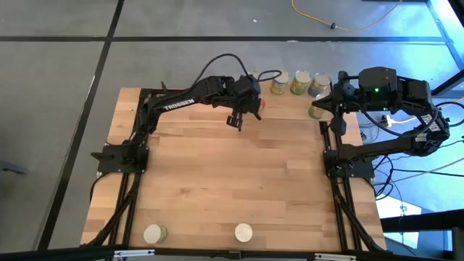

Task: Pick and place cans onto a shelf
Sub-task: Put the canned pineapple on the shelf

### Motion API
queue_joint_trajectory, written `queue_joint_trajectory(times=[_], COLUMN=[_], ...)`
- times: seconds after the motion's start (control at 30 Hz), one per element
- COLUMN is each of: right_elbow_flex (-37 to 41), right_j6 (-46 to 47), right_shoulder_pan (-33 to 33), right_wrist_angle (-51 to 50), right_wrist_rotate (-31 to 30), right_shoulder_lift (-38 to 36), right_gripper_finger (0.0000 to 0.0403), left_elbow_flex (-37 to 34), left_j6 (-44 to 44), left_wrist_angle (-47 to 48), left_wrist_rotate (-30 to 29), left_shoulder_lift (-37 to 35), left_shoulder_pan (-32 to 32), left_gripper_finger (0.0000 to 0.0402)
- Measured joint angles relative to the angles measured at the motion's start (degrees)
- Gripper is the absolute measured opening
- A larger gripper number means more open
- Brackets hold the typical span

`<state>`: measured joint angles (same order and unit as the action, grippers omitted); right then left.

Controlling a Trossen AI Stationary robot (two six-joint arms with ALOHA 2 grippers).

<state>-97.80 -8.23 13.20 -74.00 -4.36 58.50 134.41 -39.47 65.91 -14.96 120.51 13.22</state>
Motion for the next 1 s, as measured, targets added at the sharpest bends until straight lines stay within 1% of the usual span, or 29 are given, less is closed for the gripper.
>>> queue_joint_trajectory(times=[0.1, 0.23, 0.37, 0.47, 0.6, 0.73, 0.8, 0.9, 1.0], right_elbow_flex=[0.00, 0.00, 0.00, 0.00, 0.00, 0.00, 0.00, 0.00, 0.00], right_j6=[0.00, 0.00, 0.00, 0.00, 0.00, 0.00, 0.00, 0.00, 0.00], right_shoulder_pan=[0.01, 0.01, -0.01, -0.01, -0.01, -0.01, 0.00, 0.00, -0.01], right_wrist_angle=[0.00, 0.00, 0.00, 0.00, -0.01, 0.00, -0.01, -0.02, -0.02], right_wrist_rotate=[0.02, 0.02, 0.04, 0.07, 0.09, 0.09, 0.09, 0.13, 0.13], right_shoulder_lift=[0.00, 0.00, 0.00, 0.00, -0.02, -0.02, -0.01, -0.02, -0.02], right_gripper_finger=[0.0003, 0.0003, 0.0003, 0.0003, 0.0003, 0.0003, 0.0003, 0.0003, 0.0003], left_elbow_flex=[0.00, 0.00, 0.00, 0.00, 0.00, 0.00, 0.00, 0.02, 0.02], left_j6=[-0.42, -1.28, 1.88, 5.23, 8.47, 9.74, 11.76, 16.99, 22.82], left_wrist_angle=[-0.07, 1.02, 2.93, 2.93, 2.37, 1.62, 1.64, 2.05, 3.92], left_wrist_rotate=[1.88, 8.17, 14.59, 16.91, 16.55, 12.37, 10.40, 7.55, 7.63], left_shoulder_lift=[0.00, 0.00, 0.00, 0.00, 0.00, 0.00, 0.00, 0.00, 0.00], left_shoulder_pan=[-0.99, -2.84, -6.00, -8.81, -11.90, -14.33, -15.13, -15.59, -15.46], left_gripper_finger=[0.0000, 0.0000, 0.0000, 0.0000, 0.0000, 0.0000, 0.0000, 0.0005, 0.0019])
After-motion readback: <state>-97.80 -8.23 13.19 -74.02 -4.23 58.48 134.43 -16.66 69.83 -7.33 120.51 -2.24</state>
